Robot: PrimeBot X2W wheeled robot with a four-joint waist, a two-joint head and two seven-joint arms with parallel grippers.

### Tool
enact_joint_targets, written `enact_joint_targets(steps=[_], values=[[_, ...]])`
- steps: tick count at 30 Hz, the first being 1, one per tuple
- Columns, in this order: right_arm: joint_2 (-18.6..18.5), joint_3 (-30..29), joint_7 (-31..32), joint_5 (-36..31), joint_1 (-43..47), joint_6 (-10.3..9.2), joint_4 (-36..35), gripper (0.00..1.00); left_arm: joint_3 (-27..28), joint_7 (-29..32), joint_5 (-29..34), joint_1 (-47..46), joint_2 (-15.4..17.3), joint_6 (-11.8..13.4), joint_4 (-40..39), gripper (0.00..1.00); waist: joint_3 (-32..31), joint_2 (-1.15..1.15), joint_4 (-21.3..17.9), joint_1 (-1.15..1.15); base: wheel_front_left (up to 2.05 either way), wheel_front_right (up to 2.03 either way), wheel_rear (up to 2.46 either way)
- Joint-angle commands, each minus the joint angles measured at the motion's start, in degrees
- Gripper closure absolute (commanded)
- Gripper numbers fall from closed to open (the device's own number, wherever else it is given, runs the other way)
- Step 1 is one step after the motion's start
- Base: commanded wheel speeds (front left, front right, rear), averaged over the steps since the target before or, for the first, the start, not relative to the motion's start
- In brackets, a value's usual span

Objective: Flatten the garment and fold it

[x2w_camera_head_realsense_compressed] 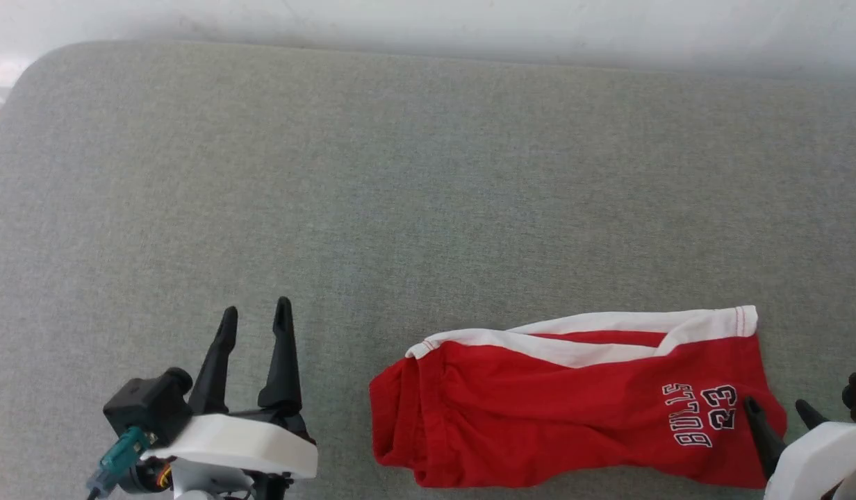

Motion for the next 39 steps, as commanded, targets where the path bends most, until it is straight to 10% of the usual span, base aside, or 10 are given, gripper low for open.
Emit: enact_joint_targets(steps=[1, 11, 12, 15, 39], values=[[0.1, 0.0, 0.1, -0.3, -0.9, -0.04, 0.8, 0.0, 0.4, -0.5, 0.9, -0.6, -0.6, 0.2, -0.3, 0.0, 0.9, 0.0, 0.9, 0.0, 0.0, 0.0, 0.0], [0.1, -0.2, 1.8, 1.5, -2.3, -0.04, 8.0, 0.0, 1.2, -0.7, 3.1, -0.8, -2.3, -1.0, 0.5, 0.0, 3.1, 0.0, 3.6, 0.0, 0.0, 0.0, 0.0], [0.1, 0.2, 2.4, 3.2, -2.4, -0.04, 8.3, 0.53, 1.3, -0.7, 3.0, -0.7, -2.4, -1.0, 0.5, 0.0, 3.2, 0.0, 3.7, 0.0, 0.0, 0.0, 0.0], [0.1, 0.5, 3.0, 6.5, -2.7, -0.04, 8.3, 1.0, 1.6, -0.7, 2.9, -0.7, -2.7, -1.3, 0.4, 0.0, 3.2, 0.0, 3.8, 0.0, 0.0, 0.0, 0.0], [-1.5, -11.3, -1.6, -0.4, -9.4, -0.04, 5.1, 1.0, 3.3, -0.7, 2.5, 0.8, -4.0, -2.4, 1.5, 0.0, 0.5, 0.0, 2.6, 0.0, 0.0, 0.0, 0.0]])
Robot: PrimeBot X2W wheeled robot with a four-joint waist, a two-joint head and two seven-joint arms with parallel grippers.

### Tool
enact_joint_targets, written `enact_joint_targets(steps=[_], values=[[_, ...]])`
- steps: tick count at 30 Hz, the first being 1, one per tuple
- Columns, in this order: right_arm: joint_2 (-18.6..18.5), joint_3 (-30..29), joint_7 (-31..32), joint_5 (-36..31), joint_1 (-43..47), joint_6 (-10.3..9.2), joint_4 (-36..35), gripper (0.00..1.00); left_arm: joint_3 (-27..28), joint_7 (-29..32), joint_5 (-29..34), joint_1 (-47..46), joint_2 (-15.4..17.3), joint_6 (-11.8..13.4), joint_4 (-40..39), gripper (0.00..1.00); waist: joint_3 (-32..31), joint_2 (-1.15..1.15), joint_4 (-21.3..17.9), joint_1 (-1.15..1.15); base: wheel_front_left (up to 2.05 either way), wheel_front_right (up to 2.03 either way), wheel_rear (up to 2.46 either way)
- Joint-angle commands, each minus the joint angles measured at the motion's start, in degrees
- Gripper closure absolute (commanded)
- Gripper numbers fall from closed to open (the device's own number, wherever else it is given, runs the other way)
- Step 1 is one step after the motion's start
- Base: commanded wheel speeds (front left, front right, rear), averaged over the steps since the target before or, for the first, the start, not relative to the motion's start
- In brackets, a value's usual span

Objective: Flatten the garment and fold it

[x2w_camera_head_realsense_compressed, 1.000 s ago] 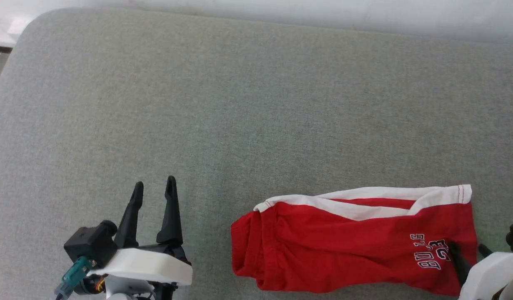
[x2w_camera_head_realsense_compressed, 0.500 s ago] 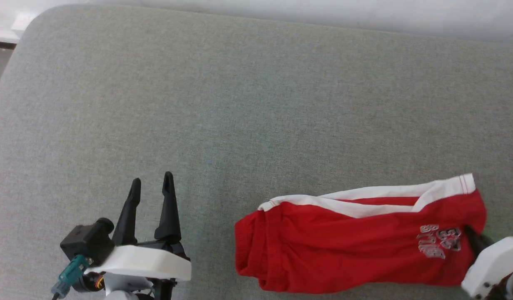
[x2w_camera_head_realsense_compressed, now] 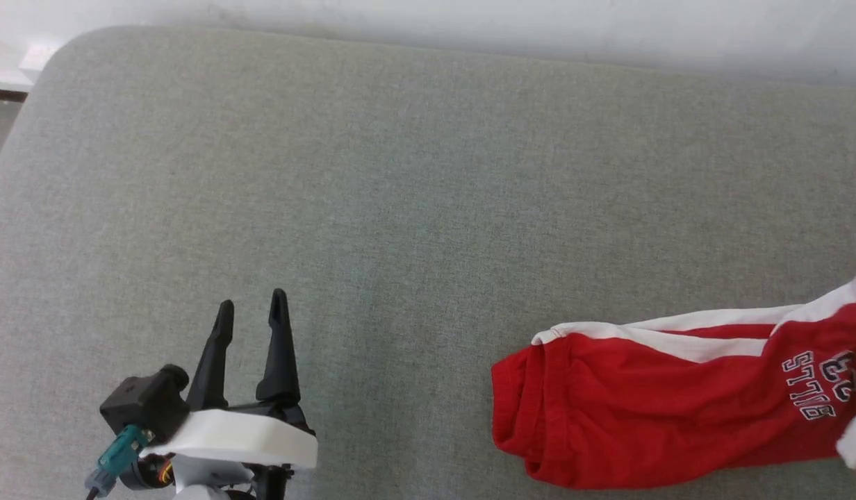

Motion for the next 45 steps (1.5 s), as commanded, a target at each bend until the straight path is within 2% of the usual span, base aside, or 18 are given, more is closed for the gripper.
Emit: enact_joint_targets(steps=[1, 5, 10, 17, 25, 31, 33, 34, 35, 36, 37, 38, 39, 45], values=[[0.3, 1.4, 0.5, 1.1, 0.3, -0.05, -1.7, 1.0, 0.1, -0.2, -0.3, 0.8, 0.0, -0.4, 0.3, 0.0, -0.6, 0.0, 0.1, 0.0, 0.0, 0.0, 0.0], [1.1, 7.9, 3.2, 3.1, 4.0, -0.05, -7.5, 1.0, -0.1, -0.2, -1.1, 1.2, -0.6, -0.9, 0.8, 0.0, -1.7, 0.0, 0.2, 0.0, 0.0, 0.0, 0.0], [1.5, 19.4, 6.9, 5.2, 9.0, -0.05, -13.5, 1.0, -0.2, -0.2, -1.4, 1.6, -0.5, -1.0, 1.3, 0.0, -2.6, 0.0, 0.5, 0.0, 0.0, 0.0, 0.0], [1.7, 32.0, 8.1, 6.6, 10.0, -0.05, -15.9, 1.0, -0.9, 0.1, -1.7, 1.5, -0.8, -1.5, 1.7, 0.0, -3.0, 0.0, 1.3, 0.0, 0.0, 0.0, 0.0], [1.8, 38.5, 7.2, 7.8, 7.3, -0.05, -13.0, 1.0, -1.7, 0.5, -2.0, 0.8, -1.1, -2.2, 2.3, 0.0, -1.9, 0.0, 3.3, 0.0, 0.0, 0.0, 0.0], [1.8, 38.9, 7.7, 6.2, 5.7, -0.05, -7.3, 0.98, -2.0, 0.5, -2.2, 0.2, -1.6, -2.6, 2.8, 0.0, -0.8, 0.0, 4.4, 0.0, 0.0, 0.0, 0.0], [1.8, 38.7, 7.7, 5.7, 5.3, -0.05, -4.8, 0.92, -2.0, 0.5, -2.3, 0.0, -1.9, -2.7, 3.0, 0.0, -0.5, 0.0, 4.7, 0.0, 0.0, 0.0, 0.0], [1.8, 38.8, 8.0, 5.0, 5.2, -0.05, -3.4, 0.85, -2.0, 0.4, -2.3, -0.1, -1.9, -2.8, 3.1, 0.0, -0.4, 0.0, 4.7, 0.0, 0.0, 0.0, 0.0], [1.8, 39.0, 8.4, 4.0, 5.0, -0.05, -2.3, 0.72, -2.0, 0.4, -2.3, -0.2, -2.0, -2.8, 3.1, 0.0, -0.2, 0.0, 4.8, 0.0, 0.0, 0.0, 0.0], [1.8, 39.1, 8.6, 3.4, 4.8, -0.05, -1.4, 0.54, -1.9, 0.4, -2.3, -0.3, -2.1, -2.9, 3.2, 0.0, -0.1, 0.0, 4.8, 0.0, 0.0, 0.0, 0.0], [1.8, 39.2, 8.7, 3.0, 4.6, -0.05, -0.8, 0.09, -1.9, 0.4, -2.3, -0.3, -2.1, -2.9, 3.3, 0.0, 0.0, 0.0, 4.7, 0.0, 0.0, 0.0, 0.0], [1.8, 39.2, 8.7, 3.0, 4.6, -0.05, -0.8, 0.09, -1.9, 0.4, -2.3, -0.3, -2.1, -2.9, 3.3, 0.0, 0.0, 0.0, 4.7, 0.0, 0.0, 0.0, 0.0], [1.8, 39.4, 8.7, 2.9, 4.5, -0.05, -0.3, 0.0, -1.8, 0.3, -2.3, -0.4, -2.2, -3.0, 3.4, 0.0, 0.1, 0.0, 4.6, 0.0, 0.0, 0.0, 0.0], [1.8, 40.1, 7.3, 6.8, 2.8, -0.05, -2.6, 0.0, -1.3, 0.2, -2.5, -0.2, -2.1, -3.0, 3.7, 0.0, -0.3, 0.0, 2.9, 0.0, 0.0, 0.0, 0.0]])
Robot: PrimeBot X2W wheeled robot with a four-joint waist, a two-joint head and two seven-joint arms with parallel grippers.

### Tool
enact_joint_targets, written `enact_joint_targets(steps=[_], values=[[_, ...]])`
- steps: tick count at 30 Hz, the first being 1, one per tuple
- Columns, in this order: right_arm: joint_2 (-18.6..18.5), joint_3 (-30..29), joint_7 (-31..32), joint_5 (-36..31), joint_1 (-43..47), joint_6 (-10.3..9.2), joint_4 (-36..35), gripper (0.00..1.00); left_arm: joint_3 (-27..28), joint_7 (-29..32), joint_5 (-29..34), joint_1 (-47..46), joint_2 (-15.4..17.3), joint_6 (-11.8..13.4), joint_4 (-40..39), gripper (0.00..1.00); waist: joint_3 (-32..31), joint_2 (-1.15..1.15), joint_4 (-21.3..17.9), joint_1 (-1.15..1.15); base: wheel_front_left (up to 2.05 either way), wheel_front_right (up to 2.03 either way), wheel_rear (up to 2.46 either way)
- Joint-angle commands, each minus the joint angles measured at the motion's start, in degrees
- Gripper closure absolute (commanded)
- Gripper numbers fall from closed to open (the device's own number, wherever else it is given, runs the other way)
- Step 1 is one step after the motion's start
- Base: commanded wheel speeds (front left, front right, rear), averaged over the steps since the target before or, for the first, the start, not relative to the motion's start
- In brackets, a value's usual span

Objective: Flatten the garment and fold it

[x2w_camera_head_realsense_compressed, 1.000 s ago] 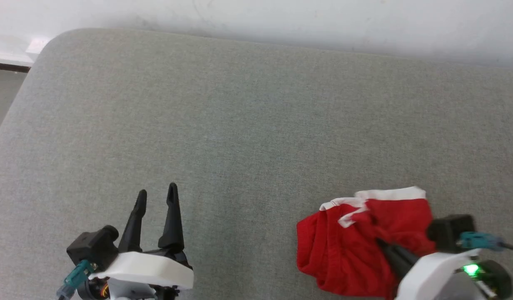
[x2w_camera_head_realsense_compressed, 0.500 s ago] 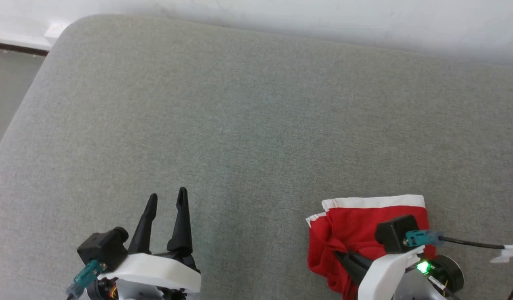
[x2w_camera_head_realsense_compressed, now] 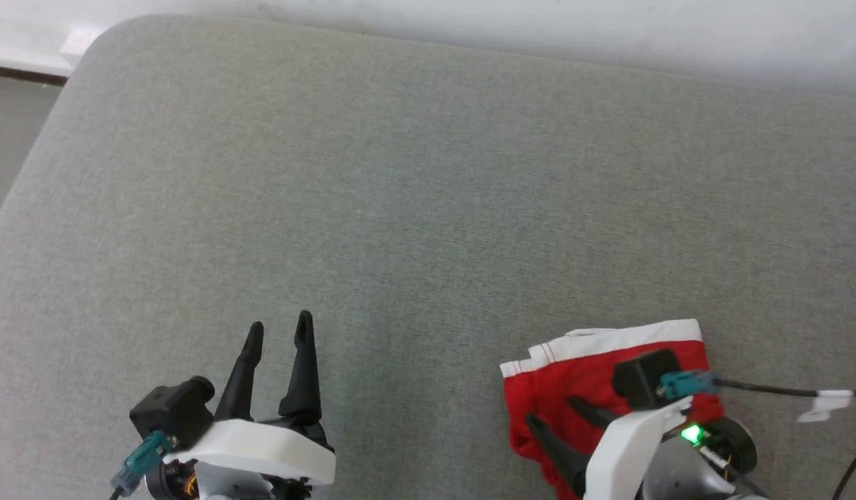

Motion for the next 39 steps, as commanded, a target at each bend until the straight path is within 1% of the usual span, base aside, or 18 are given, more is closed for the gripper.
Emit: enact_joint_targets(steps=[1, 4, 6, 9, 12, 14, 17, 20, 29, 30, 31, 32, 33, 36, 39], values=[[-0.1, -0.2, -0.3, 1.0, -0.9, -0.09, -1.0, 0.0, 0.2, -0.3, -0.3, -0.8, -0.1, -0.4, 0.2, 0.0, -0.5, 0.0, -0.8, 0.0, 0.0, 0.0, 0.0], [-0.1, -1.3, 0.4, 3.1, -0.9, -0.09, -5.4, 0.0, 0.4, -0.3, -0.4, -0.5, 0.0, -0.3, 0.1, 0.0, -1.1, 0.0, -1.8, 0.0, 0.0, 0.0, 0.0], [-0.1, -3.8, 0.8, 3.2, -0.5, -0.09, -8.7, 0.0, 0.5, -0.3, -0.4, -0.3, 0.2, -0.1, -0.1, 0.0, -1.3, 0.0, -2.2, 0.0, 0.0, 0.0, 0.0], [-0.1, -9.6, 1.4, 0.0, 0.5, -0.09, -13.1, 0.0, 0.7, -0.3, -0.4, -0.1, 0.4, 0.1, -0.6, 0.0, -1.3, 0.0, -2.8, 0.0, 0.0, 0.0, 0.0], [-0.1, -15.9, 2.1, -3.1, 2.2, -0.09, -14.7, 0.0, 0.7, -0.3, -0.2, -0.2, 0.5, 0.2, -1.2, 0.0, -0.6, 0.0, -3.0, 0.0, 0.0, 0.0, 0.0], [-0.1, -18.1, 2.7, -4.5, 3.3, -0.09, -14.3, 0.0, 0.6, -0.3, -0.1, -0.4, 0.5, 0.1, -1.4, 0.0, 0.0, 0.0, -3.1, 0.0, 0.0, 0.0, 0.0], [-0.1, -19.1, 3.8, -4.6, 4.8, -0.09, -12.3, 0.0, 0.4, -0.3, 0.0, -0.8, 0.4, -0.1, -1.3, 0.0, 0.6, 0.0, -2.9, 0.0, 0.0, 0.0, 0.0], [-0.1, -19.4, 4.1, -3.3, 4.9, -0.09, -9.7, 0.0, 0.3, -0.3, 0.1, -1.0, 0.4, -0.1, -1.1, 0.0, 0.9, 0.0, -2.5, 0.0, 0.0, 0.0, 0.0], [-0.1, -18.4, 3.3, -2.4, 2.4, -0.09, -0.2, 0.0, 0.0, 0.0, -0.1, -1.4, 0.6, -0.2, -0.9, 0.0, 0.9, 0.0, -0.7, 0.0, 0.0, 0.0, 0.0], [-0.1, -18.4, 3.2, -2.1, 2.1, -0.09, 0.8, 0.04, 0.0, 0.0, -0.1, -1.4, 0.6, -0.2, -0.9, 0.0, 0.9, 0.0, -0.5, 0.0, 0.0, 0.0, 0.0], [-0.1, -18.2, 3.1, -1.8, 1.7, -0.09, 1.7, 0.62, 0.0, 0.0, -0.1, -1.4, 0.6, -0.2, -1.0, 0.0, 1.0, 0.0, -0.4, 0.0, 0.0, 0.0, 0.0], [-0.1, -18.2, 2.8, -1.4, 1.3, -0.09, 2.5, 0.96, -0.1, 0.0, -0.1, -1.4, 0.6, -0.2, -1.0, 0.0, 1.0, 0.0, -0.3, 0.0, 0.0, 0.0, 0.0], [-0.1, -18.3, 2.6, -1.3, 1.0, -0.09, 3.2, 1.0, -0.1, 0.0, -0.1, -1.4, 0.6, -0.2, -1.0, 0.0, 1.0, 0.0, -0.2, 0.0, 0.0, 0.0, 0.0], [-0.1, -18.5, 1.6, -1.7, 0.0, -0.09, 4.3, 1.0, 0.1, -0.1, -0.1, -1.3, 0.6, -0.2, -1.2, 0.0, 0.8, 0.0, -0.3, 0.0, 0.0, 0.0, 0.0], [-0.1, -18.8, 0.1, -2.3, -1.2, -0.09, 4.5, 1.0, 0.5, -0.1, 0.3, -1.2, 1.0, 0.0, -1.8, 0.0, 0.5, 0.0, -1.3, 0.0, 0.0, 0.0, 0.0]])
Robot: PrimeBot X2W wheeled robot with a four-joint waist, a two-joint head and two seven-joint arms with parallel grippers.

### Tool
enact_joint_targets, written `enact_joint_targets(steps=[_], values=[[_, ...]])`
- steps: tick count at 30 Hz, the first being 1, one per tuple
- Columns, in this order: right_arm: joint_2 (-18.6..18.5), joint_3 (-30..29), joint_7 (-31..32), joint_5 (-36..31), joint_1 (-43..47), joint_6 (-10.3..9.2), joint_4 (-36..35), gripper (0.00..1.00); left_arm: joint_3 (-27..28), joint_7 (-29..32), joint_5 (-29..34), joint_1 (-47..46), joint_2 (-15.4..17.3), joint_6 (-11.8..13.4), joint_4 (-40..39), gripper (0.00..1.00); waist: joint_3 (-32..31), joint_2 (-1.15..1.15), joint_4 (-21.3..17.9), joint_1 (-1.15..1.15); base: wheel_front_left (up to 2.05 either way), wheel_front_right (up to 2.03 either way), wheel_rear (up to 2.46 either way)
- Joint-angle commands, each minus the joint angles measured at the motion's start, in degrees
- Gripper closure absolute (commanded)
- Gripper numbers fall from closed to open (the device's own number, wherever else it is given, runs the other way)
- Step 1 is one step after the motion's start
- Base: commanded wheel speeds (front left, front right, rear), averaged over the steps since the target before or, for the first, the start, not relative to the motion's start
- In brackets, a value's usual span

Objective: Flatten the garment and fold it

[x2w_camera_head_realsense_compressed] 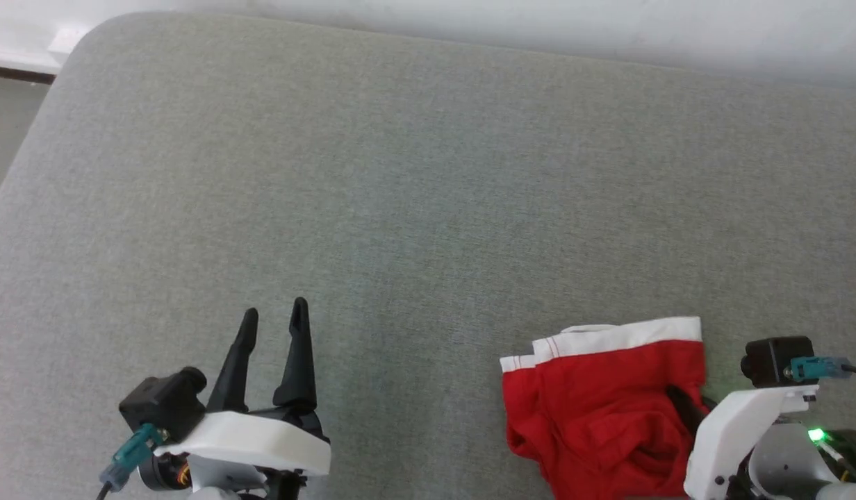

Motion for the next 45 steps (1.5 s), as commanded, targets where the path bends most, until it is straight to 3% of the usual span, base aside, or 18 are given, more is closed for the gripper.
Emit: enact_joint_targets(steps=[1, 14, 27, 33, 45], values=[[0.0, -0.2, -0.7, -0.7, -1.2, -0.14, 0.8, 1.0, 0.4, -0.2, 0.5, -0.4, 0.5, -0.1, -0.6, 0.0, -0.2, 0.0, -1.1, 0.0, 0.0, 0.0, 0.0], [-1.0, -5.5, -3.5, -3.3, -13.5, -0.14, 1.7, 1.0, 1.6, -0.1, 3.4, -2.0, 2.9, 0.0, -3.1, 0.0, 2.0, 0.0, -11.2, 0.0, 0.0, 0.0, 0.0], [-14.0, -5.1, -1.8, -5.6, -27.8, -0.14, 5.1, 1.0, 2.7, 3.6, 7.2, -7.8, 7.8, 1.7, -7.3, 0.0, 11.4, 0.0, -20.1, 0.0, 0.0, 0.0, 0.0], [-19.9, -4.7, -1.8, -6.7, -32.3, -0.14, 8.8, 1.0, 2.6, 5.7, 9.0, -11.0, 9.3, 2.5, -9.2, 0.0, 15.2, 0.0, -21.5, 0.0, 0.0, 0.0, 0.0], [-25.9, -6.5, -5.9, -8.8, -39.6, -0.14, 18.2, 1.0, 0.8, 8.6, 14.1, -16.2, 11.2, 4.0, -12.1, 0.0, 22.0, 0.0, -21.7, 0.0, 0.0, 0.0, 0.0]])
